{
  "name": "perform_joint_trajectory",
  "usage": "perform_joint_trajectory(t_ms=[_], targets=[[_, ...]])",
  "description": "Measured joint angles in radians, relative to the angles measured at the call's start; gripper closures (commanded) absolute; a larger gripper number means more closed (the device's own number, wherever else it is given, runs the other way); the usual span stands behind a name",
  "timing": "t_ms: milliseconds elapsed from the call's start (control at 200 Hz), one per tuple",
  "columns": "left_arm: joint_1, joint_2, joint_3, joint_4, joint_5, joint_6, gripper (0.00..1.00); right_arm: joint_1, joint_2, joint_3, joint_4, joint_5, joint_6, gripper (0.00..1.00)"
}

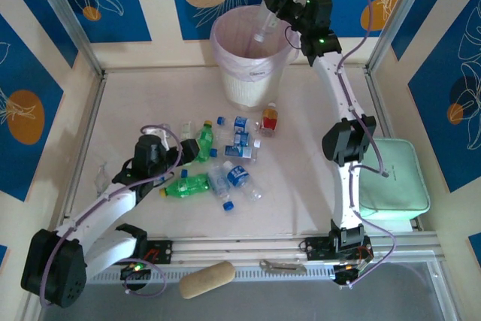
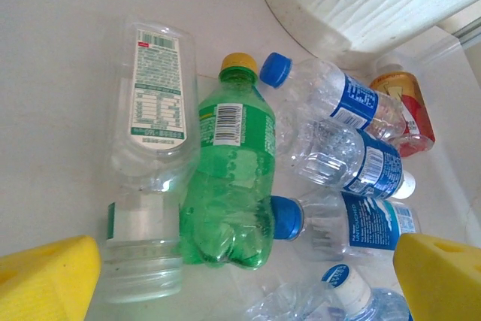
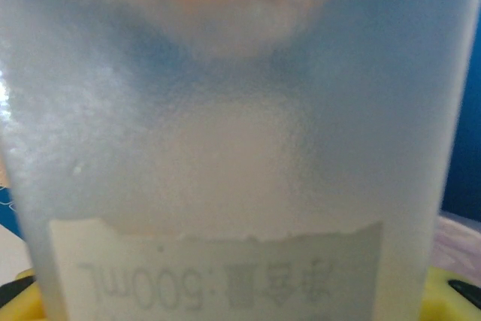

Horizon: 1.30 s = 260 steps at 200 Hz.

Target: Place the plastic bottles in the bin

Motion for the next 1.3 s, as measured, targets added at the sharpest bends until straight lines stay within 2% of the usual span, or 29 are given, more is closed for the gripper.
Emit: perform_joint_trajectory(t_ms=[110, 275, 510, 585, 670, 780, 1120, 1301], targets=[[0.006, -0.022, -0.008, -0.022, -0.004, 0.0, 0.0, 0.008, 0.084, 0.113, -0.049, 0.001, 0.005, 0.55], [0.015, -0.05, -0.011, -0.044, -0.013, 0.0, 0.0, 0.027, 0.113, 0.118, -0.094, 0.006, 0.001, 0.53], [0.02, -0.059, -0.011, -0.055, -0.019, 0.0, 0.0, 0.05, 0.114, 0.112, -0.106, 0.008, -0.021, 0.4], [0.021, -0.06, -0.011, -0.059, -0.019, 0.0, 0.0, 0.053, 0.114, 0.112, -0.108, 0.008, -0.031, 0.32], [0.022, -0.06, -0.011, -0.062, -0.019, 0.0, 0.0, 0.055, 0.114, 0.112, -0.111, 0.009, -0.037, 0.13], [0.022, -0.06, -0.011, -0.066, -0.019, 0.0, 0.0, 0.055, 0.114, 0.112, -0.122, 0.017, -0.054, 0.0], [0.025, -0.064, -0.011, -0.077, -0.03, -0.002, 0.0, 0.055, 0.105, 0.111, -0.204, 0.034, -0.077, 0.01], [0.039, -0.065, -0.011, -0.098, -0.053, -0.012, 0.0, 0.068, -0.014, 0.01, -0.316, 0.124, -0.118, 0.01]])
